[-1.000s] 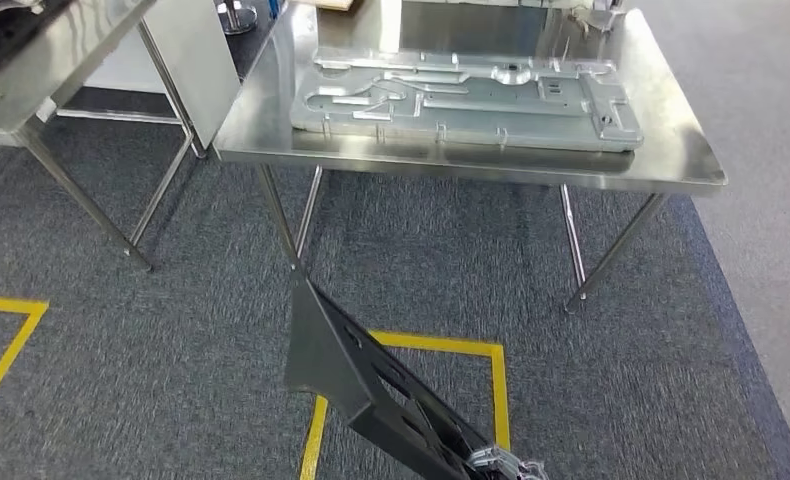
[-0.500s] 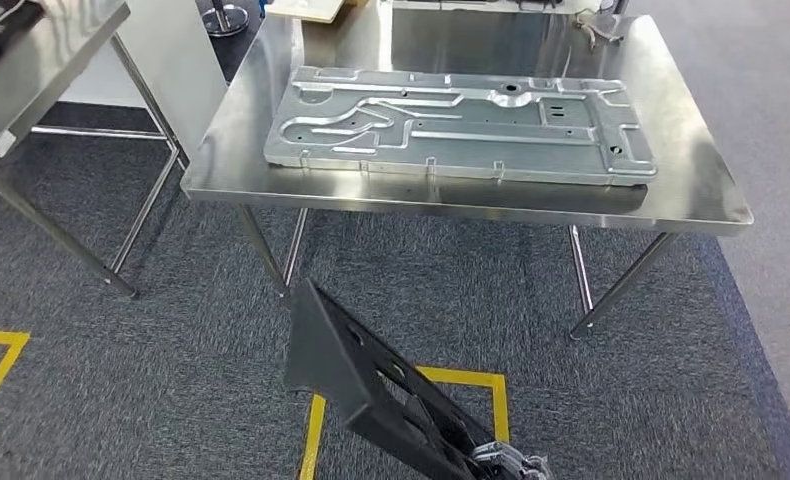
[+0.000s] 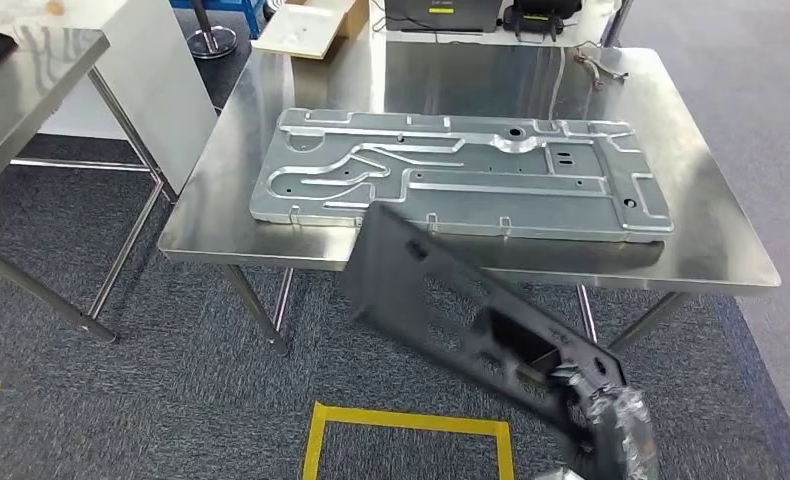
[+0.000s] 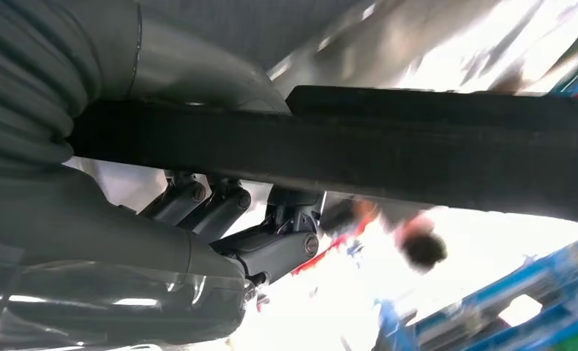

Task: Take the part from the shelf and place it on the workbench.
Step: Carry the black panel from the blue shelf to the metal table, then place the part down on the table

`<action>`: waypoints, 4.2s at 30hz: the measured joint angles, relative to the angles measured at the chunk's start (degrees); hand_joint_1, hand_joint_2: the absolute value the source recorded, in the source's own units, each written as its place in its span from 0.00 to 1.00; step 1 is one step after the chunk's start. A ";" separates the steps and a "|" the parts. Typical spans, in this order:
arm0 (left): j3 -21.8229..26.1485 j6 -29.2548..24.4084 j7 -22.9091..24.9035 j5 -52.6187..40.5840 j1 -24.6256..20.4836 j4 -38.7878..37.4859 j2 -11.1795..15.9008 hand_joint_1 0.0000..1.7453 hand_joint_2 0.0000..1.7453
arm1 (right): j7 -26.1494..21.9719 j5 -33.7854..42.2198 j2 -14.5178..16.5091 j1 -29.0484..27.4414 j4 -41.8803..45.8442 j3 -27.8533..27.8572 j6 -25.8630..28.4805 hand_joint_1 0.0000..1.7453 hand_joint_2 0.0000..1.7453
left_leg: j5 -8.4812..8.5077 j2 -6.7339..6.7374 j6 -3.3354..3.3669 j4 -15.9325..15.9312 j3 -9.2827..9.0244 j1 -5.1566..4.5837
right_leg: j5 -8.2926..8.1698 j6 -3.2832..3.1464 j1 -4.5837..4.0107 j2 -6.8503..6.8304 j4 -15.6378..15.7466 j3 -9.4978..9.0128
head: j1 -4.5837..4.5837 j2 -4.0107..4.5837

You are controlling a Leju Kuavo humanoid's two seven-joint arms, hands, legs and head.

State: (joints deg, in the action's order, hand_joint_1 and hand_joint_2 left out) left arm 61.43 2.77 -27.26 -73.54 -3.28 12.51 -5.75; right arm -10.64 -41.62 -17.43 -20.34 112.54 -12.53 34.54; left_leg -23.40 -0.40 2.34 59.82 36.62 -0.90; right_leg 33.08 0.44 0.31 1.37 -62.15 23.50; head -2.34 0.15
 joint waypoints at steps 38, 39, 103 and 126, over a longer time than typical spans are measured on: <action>-4.85 -9.71 17.32 0.12 -18.60 -2.73 -12.77 0.00 0.00 | 19.04 -39.80 18.78 35.52 -29.97 11.55 -14.00 1.00 1.00 | -1.15 0.10 -0.31 -2.98 -3.74 0.99 | -1.53 1.45 0.79 -1.14 -10.26 17.17 | 0.02 0.00; -5.31 -9.14 17.11 0.66 -18.48 -2.72 -13.27 0.00 0.00 | 19.11 -39.82 19.76 36.82 -31.59 11.10 -14.15 1.00 1.00 | -1.50 0.33 -0.57 -2.72 -3.99 1.12 | -4.15 1.64 0.97 -1.18 -7.11 16.04 | 0.02 0.00; -20.17 -7.36 19.39 9.93 -18.50 -1.23 -15.53 0.00 0.00 | 16.09 -43.09 15.08 60.01 -62.87 -9.67 -17.97 1.00 1.00 | -0.58 0.03 -0.96 -0.67 -1.07 0.81 | -7.90 1.15 1.01 -1.55 1.51 12.83 | -0.01 0.00; -21.71 -9.99 19.96 12.26 -17.58 0.45 -15.02 0.00 1.00 | 13.04 -41.45 14.06 57.05 -67.06 -10.90 -14.96 0.00 0.00 | -0.62 0.25 -0.30 -1.76 -2.34 1.25 | -2.54 1.51 0.95 -1.56 -5.71 15.49 | -0.01 0.00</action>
State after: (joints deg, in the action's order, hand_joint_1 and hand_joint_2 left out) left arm 39.72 -7.22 -7.31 -61.28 -20.86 12.96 -20.78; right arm 2.39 -83.07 -3.37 36.71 45.48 -23.43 19.58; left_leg -24.02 -0.15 2.03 58.06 34.28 0.35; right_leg 30.54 1.95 1.26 -0.18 -67.86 38.98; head -2.34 0.15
